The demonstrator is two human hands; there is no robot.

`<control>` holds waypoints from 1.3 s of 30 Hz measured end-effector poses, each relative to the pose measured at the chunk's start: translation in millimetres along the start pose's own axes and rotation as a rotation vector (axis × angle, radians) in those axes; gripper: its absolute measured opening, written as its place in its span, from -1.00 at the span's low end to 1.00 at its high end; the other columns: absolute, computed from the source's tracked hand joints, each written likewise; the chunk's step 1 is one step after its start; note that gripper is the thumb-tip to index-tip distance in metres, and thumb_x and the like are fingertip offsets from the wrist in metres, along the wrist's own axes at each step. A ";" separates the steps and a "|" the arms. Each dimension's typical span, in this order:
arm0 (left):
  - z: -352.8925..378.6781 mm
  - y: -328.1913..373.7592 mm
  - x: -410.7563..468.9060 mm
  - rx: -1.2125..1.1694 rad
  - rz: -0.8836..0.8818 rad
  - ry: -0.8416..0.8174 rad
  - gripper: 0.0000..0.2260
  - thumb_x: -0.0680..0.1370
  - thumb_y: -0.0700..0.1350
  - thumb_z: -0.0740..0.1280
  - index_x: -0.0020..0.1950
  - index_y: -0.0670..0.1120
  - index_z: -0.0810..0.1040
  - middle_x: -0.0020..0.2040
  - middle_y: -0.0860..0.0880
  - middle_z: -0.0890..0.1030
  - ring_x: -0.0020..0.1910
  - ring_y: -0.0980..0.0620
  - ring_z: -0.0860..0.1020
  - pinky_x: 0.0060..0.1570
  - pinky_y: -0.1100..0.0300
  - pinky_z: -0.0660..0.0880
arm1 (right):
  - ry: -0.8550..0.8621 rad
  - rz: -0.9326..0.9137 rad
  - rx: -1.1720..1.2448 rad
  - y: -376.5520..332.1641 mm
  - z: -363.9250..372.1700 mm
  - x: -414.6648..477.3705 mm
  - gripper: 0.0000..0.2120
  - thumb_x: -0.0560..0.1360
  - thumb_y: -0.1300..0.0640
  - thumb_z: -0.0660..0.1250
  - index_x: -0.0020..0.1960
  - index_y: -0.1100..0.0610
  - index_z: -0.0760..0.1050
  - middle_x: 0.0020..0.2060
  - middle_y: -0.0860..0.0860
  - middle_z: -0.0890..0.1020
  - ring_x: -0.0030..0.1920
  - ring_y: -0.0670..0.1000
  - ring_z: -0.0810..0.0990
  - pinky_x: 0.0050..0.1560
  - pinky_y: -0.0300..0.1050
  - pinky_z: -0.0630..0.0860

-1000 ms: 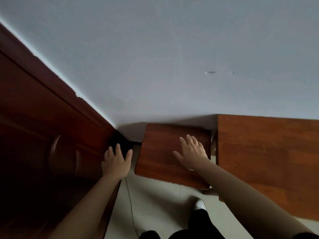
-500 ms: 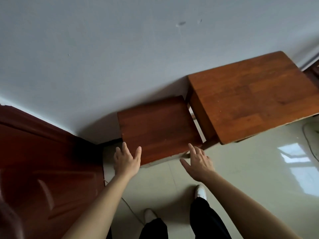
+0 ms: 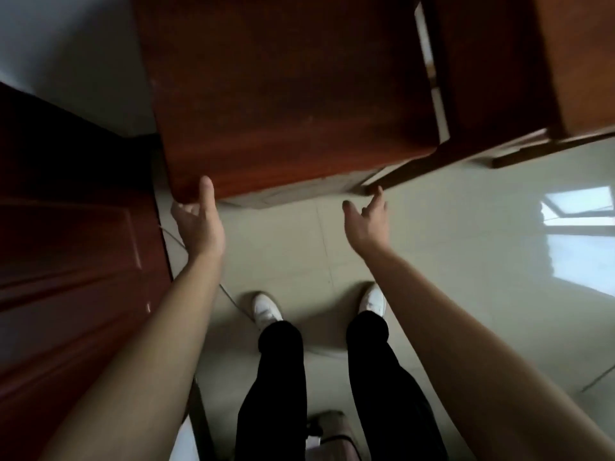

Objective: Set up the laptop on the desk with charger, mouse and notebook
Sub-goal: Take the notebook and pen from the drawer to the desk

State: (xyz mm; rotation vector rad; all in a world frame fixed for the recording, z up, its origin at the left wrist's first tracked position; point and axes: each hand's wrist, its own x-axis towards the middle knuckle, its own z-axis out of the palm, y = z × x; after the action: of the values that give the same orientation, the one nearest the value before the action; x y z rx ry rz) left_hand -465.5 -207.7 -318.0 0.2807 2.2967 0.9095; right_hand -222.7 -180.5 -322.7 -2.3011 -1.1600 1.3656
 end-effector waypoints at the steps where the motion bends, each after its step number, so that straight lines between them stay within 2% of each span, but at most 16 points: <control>1: 6.8 -9.6 2.2 -0.044 -0.003 -0.006 -0.39 0.57 0.30 0.22 0.36 -0.18 0.42 0.12 0.03 0.58 0.23 -0.05 0.53 0.10 0.23 0.40 | 0.011 0.016 0.084 6.0 5.5 5.6 -0.33 0.61 0.07 0.23 0.62 0.16 0.03 0.55 0.12 0.21 0.45 0.09 0.38 0.46 -0.02 0.28; 4: 19.2 -24.3 7.5 -0.090 0.086 -0.049 -0.40 0.63 0.28 0.07 0.34 -0.19 0.49 0.31 -0.11 0.56 0.31 -0.07 0.50 0.34 0.00 0.40 | 0.065 -0.032 0.224 12.3 6.5 19.9 -0.33 0.59 0.20 0.21 0.62 0.11 0.00 0.53 0.05 0.25 0.26 -0.08 0.45 0.28 -0.23 0.34; 6: 23.7 -26.8 9.6 -0.118 0.107 -0.036 -0.42 0.64 0.26 0.03 0.42 -0.13 0.44 0.39 -0.09 0.50 0.38 0.00 0.45 0.39 -0.01 0.36 | 0.093 -0.085 0.292 8.4 0.1 33.5 -0.26 0.55 0.29 0.18 0.63 0.09 -0.07 0.57 0.03 0.20 0.26 -0.11 0.46 0.27 -0.28 0.34; 9: 29.0 -27.6 9.0 -0.192 0.099 -0.025 -0.45 0.64 0.26 0.03 0.48 -0.05 0.37 0.45 -0.01 0.43 0.42 0.09 0.39 0.44 -0.01 0.33 | 0.106 -0.111 0.392 1.9 -12.3 56.2 -0.18 0.43 0.36 0.13 0.63 0.04 -0.06 0.57 0.06 0.21 0.38 0.05 0.48 0.40 0.09 0.43; 10: 29.5 -27.6 8.7 -0.197 0.102 -0.020 -0.45 0.64 0.27 0.03 0.49 -0.04 0.36 0.45 0.00 0.42 0.42 0.10 0.39 0.44 -0.01 0.32 | 0.107 -0.105 0.400 0.5 -15.4 61.1 -0.16 0.39 0.35 0.12 0.62 0.01 -0.05 0.55 0.05 0.26 0.38 0.06 0.49 0.39 0.12 0.43; 13: 28.0 -28.4 8.2 -0.152 0.112 -0.024 -0.36 0.57 0.36 0.01 0.45 -0.02 0.41 0.41 0.01 0.47 0.39 0.08 0.42 0.41 0.01 0.36 | 0.118 -0.105 0.415 -1.1 -17.2 67.8 -0.12 0.35 0.36 0.15 0.61 0.00 -0.01 0.48 0.00 0.34 0.37 -0.01 0.49 0.38 -0.04 0.39; 16: 21.0 -26.0 5.9 -0.054 0.102 -0.015 -0.21 0.41 0.51 -0.07 0.35 0.02 0.48 0.27 0.06 0.54 0.30 0.03 0.48 0.32 0.10 0.38 | 0.152 -0.138 0.396 4.7 -17.1 72.1 -0.19 0.34 0.39 0.16 0.56 0.06 0.10 0.44 0.01 0.37 0.34 0.02 0.49 0.38 -0.07 0.44; 21: 20.1 -28.0 4.8 -0.095 0.135 -0.014 -0.20 0.46 0.44 -0.14 0.57 0.03 0.23 0.50 0.01 0.38 0.42 0.07 0.41 0.44 0.13 0.24 | 0.183 -0.144 0.297 17.3 -30.5 78.3 -0.25 0.34 0.34 0.25 0.51 0.14 0.18 0.40 0.02 0.42 0.31 0.10 0.47 0.30 0.10 0.50; 23: 22.2 -34.0 -6.8 -0.051 0.172 0.043 -0.28 0.55 0.35 -0.12 0.52 -0.09 0.31 0.47 -0.03 0.42 0.34 0.06 0.45 0.32 0.28 0.27 | 0.185 -0.127 0.289 26.1 -35.3 70.3 -0.27 0.33 0.27 0.23 0.50 0.11 0.19 0.37 0.03 0.45 0.28 0.14 0.51 0.26 0.17 0.51; 26: 27.6 -46.4 -36.3 0.007 0.182 0.163 -0.45 0.63 0.23 -0.01 0.29 -0.18 0.46 0.25 -0.12 0.54 0.16 0.06 0.44 -0.10 0.58 0.16 | 0.210 -0.106 0.289 44.6 -33.7 46.7 -0.34 0.41 0.32 0.23 0.50 0.14 0.20 0.38 0.06 0.42 0.34 0.14 0.46 0.29 0.22 0.48; 29: 32.6 -56.4 -57.5 0.017 0.040 0.195 -0.43 0.59 0.30 0.11 0.34 -0.15 0.36 0.26 -0.10 0.52 0.15 0.02 0.50 -0.12 0.46 0.19 | 0.233 -0.099 0.314 66.8 -28.0 23.1 -0.40 0.45 0.40 0.19 0.48 0.23 0.21 0.42 0.13 0.38 0.33 0.15 0.49 0.30 0.20 0.47; 32: 31.5 -67.2 -67.5 0.060 -0.057 0.176 -0.35 0.54 0.16 0.33 0.47 -0.19 0.23 0.41 -0.15 0.42 0.30 -0.10 0.47 -0.03 0.44 0.19 | 0.200 -0.060 0.359 82.5 -28.2 11.4 -0.49 0.48 0.40 0.11 0.42 0.22 0.26 0.36 0.04 0.40 0.05 0.02 0.69 0.21 0.10 0.55; 33: 30.2 -69.7 -67.4 0.055 -0.095 0.165 -0.38 0.53 0.08 0.36 0.45 -0.19 0.23 0.39 -0.17 0.43 0.28 -0.12 0.49 0.03 0.44 0.24 | 0.183 -0.033 0.385 86.8 -30.1 11.4 -0.52 0.49 0.40 0.08 0.40 0.21 0.27 0.33 0.02 0.41 -0.02 -0.02 0.72 0.15 0.03 0.57; 35: 28.8 -72.8 -66.2 0.006 -0.176 0.116 -0.49 0.52 0.01 0.35 0.36 -0.18 0.25 0.28 -0.18 0.51 0.15 -0.15 0.58 0.14 0.18 0.50 | 0.162 0.021 0.442 93.0 -34.8 13.4 -0.53 0.50 0.42 0.01 0.36 0.18 0.30 0.31 0.06 0.43 -0.10 -0.04 0.73 0.02 -0.11 0.59; 37: 29.0 -75.7 -62.8 -0.064 -0.219 0.059 -0.58 0.54 -0.05 0.31 0.28 -0.18 0.22 0.21 -0.22 0.54 0.01 -0.16 0.65 -0.01 -0.02 0.63 | 0.171 0.056 0.491 93.4 -37.7 14.4 -0.54 0.51 0.43 -0.02 0.34 0.14 0.33 0.30 0.13 0.46 -0.11 -0.02 0.72 -0.03 -0.20 0.61; 39: 29.2 -76.3 -63.2 -0.093 -0.220 0.034 -0.63 0.54 -0.09 0.28 0.22 -0.16 0.19 0.22 -0.24 0.52 -0.04 -0.17 0.67 -0.12 -0.01 0.65 | 0.177 0.095 0.559 89.7 -36.9 13.8 -0.57 0.55 0.39 -0.03 0.34 0.14 0.36 0.29 0.19 0.49 -0.03 0.06 0.71 -0.01 -0.17 0.62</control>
State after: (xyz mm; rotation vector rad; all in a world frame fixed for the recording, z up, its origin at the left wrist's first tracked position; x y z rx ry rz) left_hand -395.5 -274.1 -354.7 -0.0275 2.2550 0.9095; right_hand -142.7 -222.9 -360.3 -2.0283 -0.5306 1.2799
